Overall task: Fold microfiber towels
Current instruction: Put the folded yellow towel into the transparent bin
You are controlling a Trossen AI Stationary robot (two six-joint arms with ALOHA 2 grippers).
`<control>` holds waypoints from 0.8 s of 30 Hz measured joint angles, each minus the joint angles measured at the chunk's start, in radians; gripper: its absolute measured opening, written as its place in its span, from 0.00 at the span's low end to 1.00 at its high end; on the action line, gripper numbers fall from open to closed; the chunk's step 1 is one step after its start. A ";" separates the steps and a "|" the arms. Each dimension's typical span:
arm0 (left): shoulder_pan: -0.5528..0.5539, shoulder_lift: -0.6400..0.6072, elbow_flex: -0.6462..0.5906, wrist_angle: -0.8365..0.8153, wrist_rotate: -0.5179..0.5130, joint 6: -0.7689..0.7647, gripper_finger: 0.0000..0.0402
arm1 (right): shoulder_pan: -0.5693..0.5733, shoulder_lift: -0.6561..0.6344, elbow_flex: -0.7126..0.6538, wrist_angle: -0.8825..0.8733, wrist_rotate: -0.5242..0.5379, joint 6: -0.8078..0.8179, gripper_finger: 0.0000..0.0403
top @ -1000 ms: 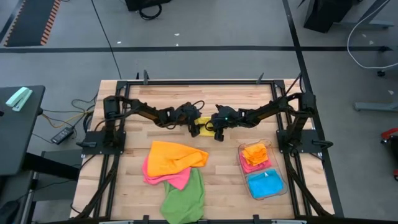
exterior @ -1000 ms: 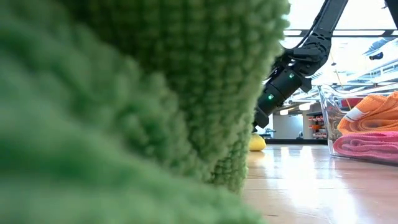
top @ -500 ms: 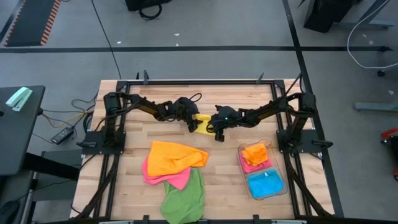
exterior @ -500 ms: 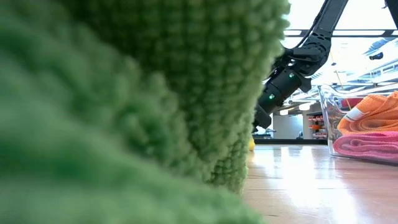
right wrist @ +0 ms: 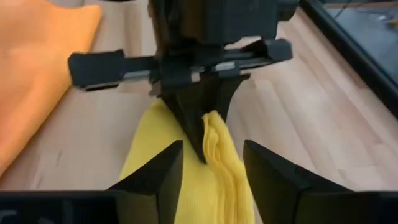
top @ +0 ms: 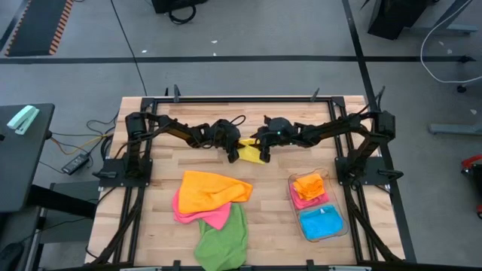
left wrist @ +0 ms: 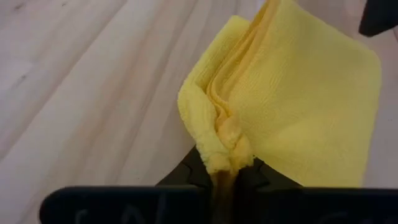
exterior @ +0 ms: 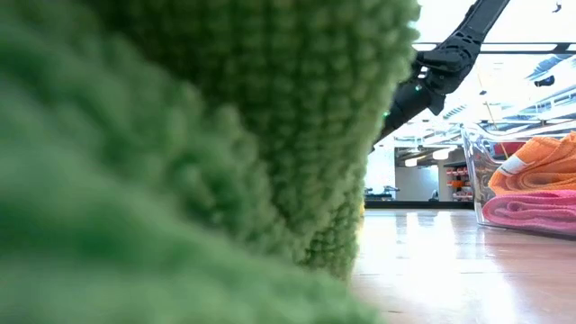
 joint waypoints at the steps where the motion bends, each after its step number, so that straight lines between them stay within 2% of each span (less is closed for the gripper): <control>1: -0.005 -0.008 -0.001 -0.006 -0.001 0.000 0.07 | -0.010 0.001 0.000 -0.002 -0.018 -0.004 0.46; 4: -0.022 -0.036 -0.005 -0.028 -0.005 0.013 0.09 | -0.030 0.022 0.020 -0.035 -0.039 -0.002 0.54; 8: -0.040 -0.059 -0.004 -0.023 -0.002 0.050 0.14 | -0.050 0.028 0.095 -0.167 -0.084 -0.001 0.65; 12: -0.056 -0.065 -0.004 -0.022 -0.003 0.078 0.10 | -0.052 0.040 0.183 -0.309 -0.126 -0.024 0.73; 17: -0.063 -0.088 -0.002 -0.050 -0.002 0.078 0.08 | -0.060 0.075 0.231 -0.414 -0.187 -0.024 0.77; 24: -0.061 -0.159 -0.006 -0.129 -0.031 0.079 0.11 | -0.079 0.084 0.263 -0.441 -0.268 0.014 0.77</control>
